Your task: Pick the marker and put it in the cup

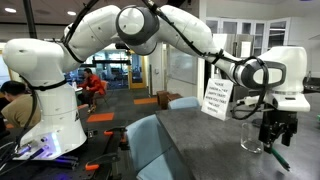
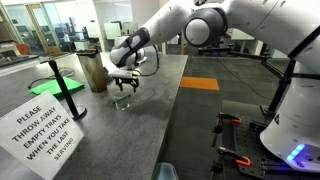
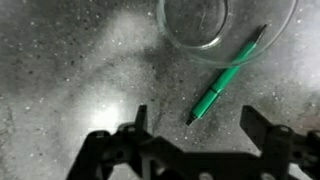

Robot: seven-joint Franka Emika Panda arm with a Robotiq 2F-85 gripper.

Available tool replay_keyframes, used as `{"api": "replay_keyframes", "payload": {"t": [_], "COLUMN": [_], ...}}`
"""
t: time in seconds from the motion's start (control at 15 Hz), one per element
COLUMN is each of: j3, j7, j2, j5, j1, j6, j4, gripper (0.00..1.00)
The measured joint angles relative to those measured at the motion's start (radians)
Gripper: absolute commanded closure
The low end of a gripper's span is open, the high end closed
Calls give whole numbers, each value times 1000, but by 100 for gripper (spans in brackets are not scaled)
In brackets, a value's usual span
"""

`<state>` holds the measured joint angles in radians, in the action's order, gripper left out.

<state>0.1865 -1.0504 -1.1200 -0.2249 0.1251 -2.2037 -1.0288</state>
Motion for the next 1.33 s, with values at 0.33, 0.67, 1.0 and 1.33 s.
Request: {"api": "replay_keyframes", "payload": {"t": [0.33,0.67,1.0,1.33], "j3": [-13,-22,-23,-24], "j7": [-63,-96,-98,-99], "j2": [-69,-129,-170,-200], "j5": [0,0,0,0], "j1": [17,40,47,47], "j6": [48,73,100,110], "j4": [99,184,247,290], "gripper": [7,23,35,87]}}
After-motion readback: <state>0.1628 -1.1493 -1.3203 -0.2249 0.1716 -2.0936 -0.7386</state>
